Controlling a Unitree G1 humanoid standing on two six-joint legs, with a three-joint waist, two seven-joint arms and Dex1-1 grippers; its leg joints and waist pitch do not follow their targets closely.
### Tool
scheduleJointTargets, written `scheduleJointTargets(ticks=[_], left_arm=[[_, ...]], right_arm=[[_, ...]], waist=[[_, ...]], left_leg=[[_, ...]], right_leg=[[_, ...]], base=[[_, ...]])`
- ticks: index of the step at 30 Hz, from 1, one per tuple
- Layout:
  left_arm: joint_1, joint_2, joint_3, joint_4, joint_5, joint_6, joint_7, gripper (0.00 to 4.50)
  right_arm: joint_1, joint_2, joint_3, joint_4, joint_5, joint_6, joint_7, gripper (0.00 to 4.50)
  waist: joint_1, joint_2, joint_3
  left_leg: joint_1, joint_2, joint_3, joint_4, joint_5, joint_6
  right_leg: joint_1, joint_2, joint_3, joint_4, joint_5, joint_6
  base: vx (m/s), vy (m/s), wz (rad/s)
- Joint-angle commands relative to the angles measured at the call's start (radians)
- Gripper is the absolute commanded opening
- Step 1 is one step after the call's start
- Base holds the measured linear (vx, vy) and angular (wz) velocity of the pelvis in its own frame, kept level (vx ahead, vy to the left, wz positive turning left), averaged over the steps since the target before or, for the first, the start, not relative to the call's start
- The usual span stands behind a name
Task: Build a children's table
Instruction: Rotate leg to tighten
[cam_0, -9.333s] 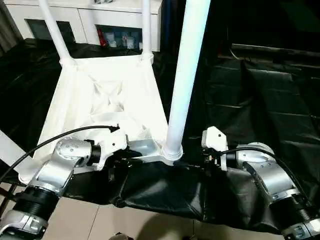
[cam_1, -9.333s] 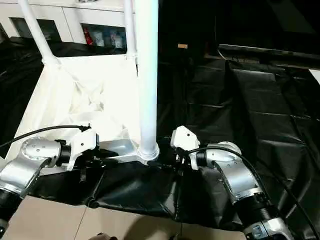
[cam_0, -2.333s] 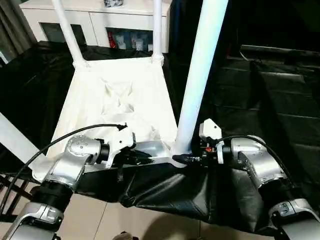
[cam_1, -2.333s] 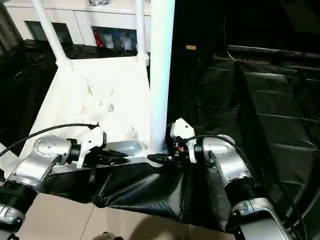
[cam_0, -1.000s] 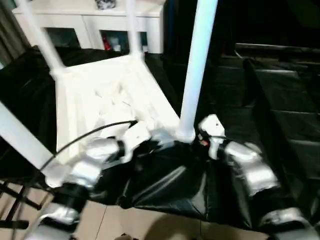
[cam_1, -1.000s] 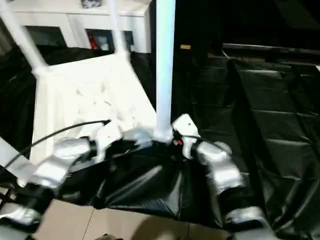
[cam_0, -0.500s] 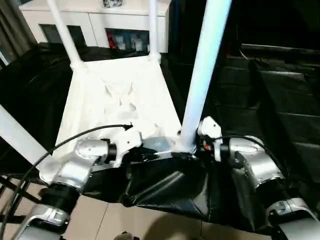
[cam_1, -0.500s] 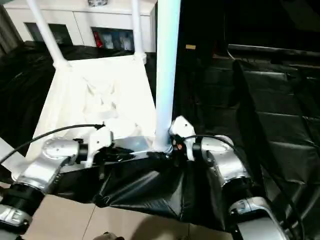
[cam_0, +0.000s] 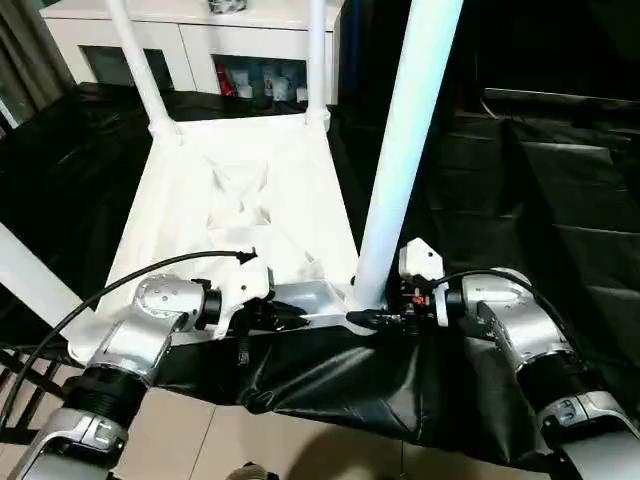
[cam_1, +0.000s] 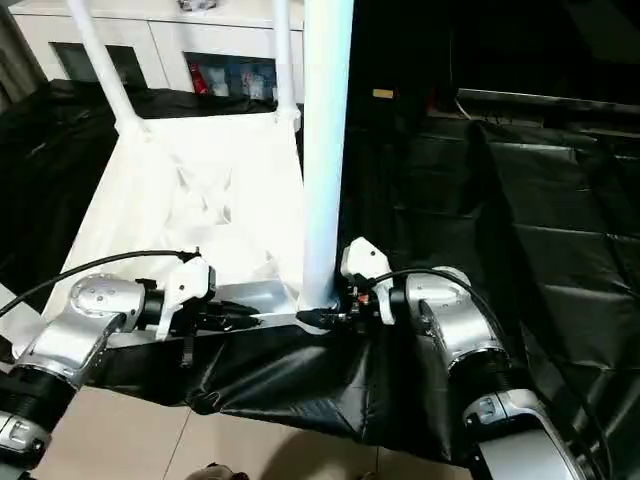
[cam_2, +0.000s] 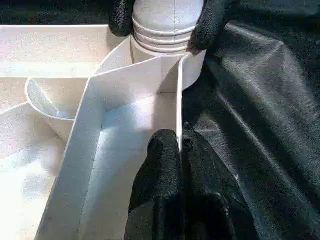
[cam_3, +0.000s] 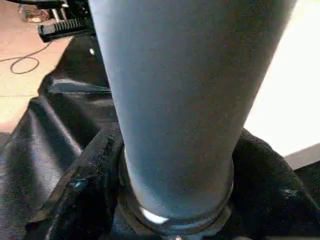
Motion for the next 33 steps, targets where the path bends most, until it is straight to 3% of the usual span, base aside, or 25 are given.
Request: scheduleJointTargets(ticks=[1,5,6,8,10,11,13,15,17,18,19,20,23,24,28,30,32,33], left_arm=[[-0.003,0.003,0.010,-0.021,-0.037,0.005,-0.009,0.00],[-0.009,-0.018,0.016,-0.012,-0.030,0.008,0.036,0.00],[-0.017,-0.037,0.018,0.008,-0.001,-0.001,0.101,0.00],[-0.025,-0.064,0.017,0.032,0.034,-0.005,0.184,0.00],[-0.032,-0.087,0.017,0.052,0.063,-0.007,0.251,0.00],[-0.032,-0.118,0.020,0.050,0.072,0.010,0.308,0.00],[-0.034,-0.192,0.026,0.034,0.086,0.046,0.421,0.00],[-0.034,-0.230,0.022,0.027,0.092,0.057,0.466,0.00],[-0.034,-0.257,0.017,0.024,0.098,0.058,0.495,0.00],[-0.034,-0.260,0.016,0.023,0.098,0.058,0.497,0.00],[-0.036,-0.295,-0.002,0.017,0.112,0.048,0.524,0.00],[-0.037,-0.302,-0.008,0.016,0.118,0.043,0.532,0.00],[-0.039,-0.304,-0.016,0.018,0.124,0.032,0.529,0.00],[-0.037,-0.303,-0.018,0.013,0.127,0.029,0.522,0.00],[-0.028,-0.273,-0.026,0.001,0.132,0.008,0.477,0.00],[-0.023,-0.233,-0.014,-0.003,0.124,-0.008,0.433,0.00],[-0.023,-0.202,-0.004,-0.005,0.107,-0.020,0.381,0.00],[-0.022,-0.189,-0.002,-0.005,0.100,-0.026,0.355,0.00]], right_arm=[[0.021,0.003,0.011,-0.017,0.016,0.007,0.013,2.70],[0.049,0.030,0.006,-0.035,0.005,-0.006,-0.056,2.69],[0.064,0.066,-0.012,-0.036,-0.008,-0.008,-0.154,2.69],[0.084,0.113,-0.029,-0.036,-0.033,-0.007,-0.286,2.69],[0.099,0.151,-0.041,-0.035,-0.053,-0.002,-0.395,2.69],[0.117,0.190,-0.043,-0.041,-0.072,-0.008,-0.478,2.69],[0.133,0.281,-0.059,-0.032,-0.101,-0.005,-0.675,2.69],[0.132,0.324,-0.067,-0.018,-0.111,-0.006,-0.762,2.68],[0.127,0.355,-0.072,-0.006,-0.117,-0.010,-0.823,2.68],[0.125,0.359,-0.072,-0.003,-0.119,-0.013,-0.831,2.68],[0.105,0.395,-0.058,0.011,-0.149,-0.053,-0.899,2.68],[0.099,0.401,-0.050,0.010,-0.161,-0.073,-0.908,2.68],[0.093,0.408,-0.059,0.006,-0.156,-0.080,-0.912,2.68],[0.092,0.408,-0.076,-0.004,-0.138,-0.081,-0.902,3.03],[0.080,0.374,-0.106,-0.010,-0.117,-0.075,-0.873,3.40],[0.063,0.304,-0.109,-0.016,-0.098,-0.056,-0.793,3.71],[0.047,0.230,-0.090,-0.021,-0.104,-0.056,-0.706,3.71],[0.041,0.202,-0.083,-0.021,-0.102,-0.050,-0.658,3.71]], waist=[[0.001,0.001,-0.068],[-0.002,0.003,-0.064],[-0.002,0.002,-0.063],[-0.010,0.006,-0.056],[-0.018,0.002,-0.055],[-0.022,0.017,-0.054],[-0.034,0.014,-0.046],[-0.041,0.006,-0.046],[-0.042,0.007,-0.047],[-0.042,0.010,-0.048],[-0.041,0.001,-0.048],[-0.041,0.008,-0.049],[-0.040,0.008,-0.051],[-0.040,0.010,-0.051],[-0.038,0.010,-0.054],[-0.038,0.012,-0.055],[-0.036,0.008,-0.062],[-0.036,0.000,-0.062]], left_leg=[[0.012,0.038,-0.013,-0.064,-0.192,0.067],[0.012,0.038,-0.013,-0.068,-0.220,0.053],[0.012,0.037,-0.014,-0.069,-0.229,0.049],[0.017,0.037,-0.017,-0.078,-0.294,0.012],[0.017,0.033,-0.024,-0.084,-0.322,-0.014],[0.021,0.034,-0.027,-0.086,-0.348,-0.023],[0.029,0.031,-0.024,-0.088,-0.402,-0.036],[0.026,0.026,-0.032,-0.090,-0.418,-0.033],[0.029,0.025,-0.029,-0.087,-0.398,-0.011],[0.025,0.026,-0.030,-0.089,-0.381,-0.006],[0.023,0.026,-0.029,-0.090,-0.375,-0.002],[0.024,0.026,-0.029,-0.090,-0.367,-0.004],[0.019,0.026,-0.028,-0.090,-0.356,0.011],[0.019,0.027,-0.028,-0.091,-0.352,0.013],[0.016,0.028,-0.026,-0.090,-0.337,0.023],[0.015,0.028,-0.026,-0.089,-0.331,0.026],[0.012,0.029,-0.021,-0.081,-0.281,0.043],[0.011,0.028,-0.019,-0.078,-0.267,0.052]], right_leg=[[0.057,-0.045,0.031,-0.056,-0.075,-0.287],[0.056,-0.045,0.031,-0.061,-0.111,-0.279],[0.057,-0.045,0.031,-0.062,-0.127,-0.276],[0.051,-0.047,0.033,-0.075,-0.230,-0.246],[0.055,-0.049,0.033,-0.081,-0.313,-0.209],[0.051,-0.050,0.034,-0.086,-0.349,-0.194],[0.040,-0.046,0.035,-0.098,-0.399,-0.181],[0.048,-0.050,0.031,-0.103,-0.492,-0.145],[0.039,-0.051,0.037,-0.112,-0.518,-0.126],[0.040,-0.051,0.038,-0.111,-0.506,-0.123],[0.041,-0.051,0.037,-0.112,-0.502,-0.121],[0.038,-0.051,0.038,-0.110,-0.495,-0.124],[0.042,-0.050,0.039,-0.107,-0.457,-0.125],[0.042,-0.050,0.039,-0.106,-0.447,-0.127],[0.044,-0.049,0.039,-0.099,-0.381,-0.148],[0.046,-0.048,0.039,-0.097,-0.353,-0.158],[0.052,-0.046,0.039,-0.087,-0.261,-0.183],[0.051,-0.045,0.038,-0.086,-0.242,-0.190]], base=[[0.000,0.000,0.00],[0.000,0.000,0.00],[0.000,0.000,0.00],[0.000,0.000,0.00],[0.000,0.000,0.00],[0.000,0.000,0.00],[0.000,0.000,0.00],[0.000,0.000,0.00],[0.000,0.000,0.00],[0.000,0.000,0.00],[0.000,0.000,0.00],[0.000,0.000,0.00],[0.000,0.000,0.00],[0.000,0.000,0.00],[0.000,0.000,0.00],[0.000,0.000,0.00],[0.000,0.000,0.00],[0.000,0.000,0.00]])
